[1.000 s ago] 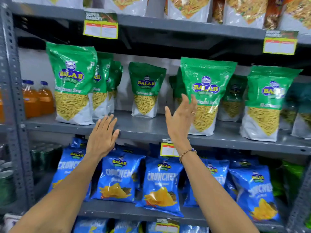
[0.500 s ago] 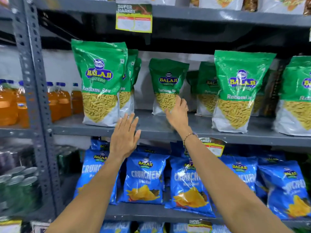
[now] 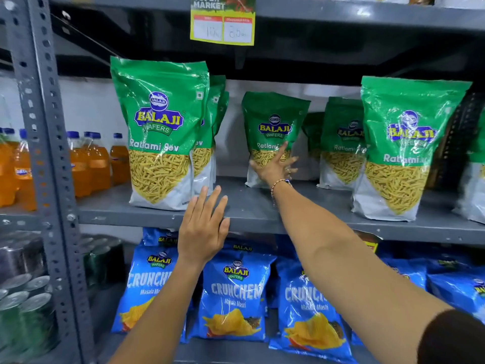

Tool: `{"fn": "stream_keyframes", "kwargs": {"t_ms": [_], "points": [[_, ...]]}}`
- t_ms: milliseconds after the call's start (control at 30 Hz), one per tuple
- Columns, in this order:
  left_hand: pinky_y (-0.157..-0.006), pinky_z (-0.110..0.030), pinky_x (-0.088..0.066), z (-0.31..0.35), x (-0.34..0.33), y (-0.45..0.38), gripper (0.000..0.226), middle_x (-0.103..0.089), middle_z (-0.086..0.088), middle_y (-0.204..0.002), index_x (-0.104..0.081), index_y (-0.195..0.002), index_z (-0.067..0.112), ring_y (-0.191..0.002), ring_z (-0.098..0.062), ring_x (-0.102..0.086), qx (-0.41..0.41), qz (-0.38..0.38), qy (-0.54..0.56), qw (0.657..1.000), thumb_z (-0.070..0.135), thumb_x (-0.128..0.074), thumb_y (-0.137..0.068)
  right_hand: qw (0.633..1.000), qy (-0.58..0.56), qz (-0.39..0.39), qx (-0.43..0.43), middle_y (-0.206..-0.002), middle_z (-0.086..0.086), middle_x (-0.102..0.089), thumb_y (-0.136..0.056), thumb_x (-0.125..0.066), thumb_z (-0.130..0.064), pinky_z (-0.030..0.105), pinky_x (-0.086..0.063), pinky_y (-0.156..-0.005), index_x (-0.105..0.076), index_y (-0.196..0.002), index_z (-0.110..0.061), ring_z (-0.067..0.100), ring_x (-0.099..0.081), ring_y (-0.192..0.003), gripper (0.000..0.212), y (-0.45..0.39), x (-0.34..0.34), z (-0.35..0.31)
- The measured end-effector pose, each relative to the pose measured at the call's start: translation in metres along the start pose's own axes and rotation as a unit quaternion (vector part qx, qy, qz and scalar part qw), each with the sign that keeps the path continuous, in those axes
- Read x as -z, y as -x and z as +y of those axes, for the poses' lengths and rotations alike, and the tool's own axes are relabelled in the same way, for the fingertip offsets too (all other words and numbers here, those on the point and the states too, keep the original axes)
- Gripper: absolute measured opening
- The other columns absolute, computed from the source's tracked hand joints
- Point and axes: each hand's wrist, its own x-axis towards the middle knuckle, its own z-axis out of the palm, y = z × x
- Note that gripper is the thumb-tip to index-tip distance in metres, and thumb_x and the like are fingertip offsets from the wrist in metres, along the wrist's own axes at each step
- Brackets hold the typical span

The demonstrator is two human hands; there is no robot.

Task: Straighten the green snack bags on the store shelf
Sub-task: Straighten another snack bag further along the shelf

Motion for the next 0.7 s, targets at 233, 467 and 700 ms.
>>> {"fn": "stream_keyframes", "kwargs": {"t_ms": [233, 467, 700], "points": [[-0.116, -0.042, -0.023, 0.004, 0.001, 0.003, 0.044, -0.056, -0.012, -0.138, -0.062, -0.122, 0.009, -0.137, -0.032, -0.039, -0.007, 0.026, 0.004, 1.000, 0.032, -0.030, -0.103, 0.998, 0.025, 0.059, -0.008, -0.156, 0.034, 0.011, -0.085, -0.072, -0.028, 0.062, -0.015, -0.115, 0.021, -0.150, -0.030, 0.056, -0.003, -0.143, 0.114, 0.000, -0.020, 0.004], [-0.115, -0.043, -0.026, 0.008, 0.003, 0.001, 0.046, -0.058, -0.011, -0.136, -0.065, -0.119, 0.008, -0.136, -0.032, -0.042, -0.004, 0.026, 0.001, 1.000, 0.031, -0.028, -0.103, 0.997, 0.015, 0.081, -0.005, -0.157, 0.030, 0.014, -0.090, -0.051, 0.011, 0.064, -0.015, -0.114, 0.017, -0.149, -0.038, 0.056, -0.001, -0.143, 0.103, -0.004, -0.020, 0.010], [-0.116, -0.042, -0.022, 0.006, 0.008, -0.002, 0.046, -0.063, -0.012, -0.128, -0.067, -0.112, 0.006, -0.131, -0.034, -0.047, -0.010, 0.029, -0.005, 1.000, 0.030, -0.028, -0.103, 0.999, 0.001, 0.049, -0.002, -0.156, 0.032, 0.009, -0.085, -0.063, 0.009, 0.061, -0.022, -0.113, 0.012, -0.150, -0.039, 0.055, -0.013, -0.142, 0.110, -0.002, -0.009, 0.009]]}}
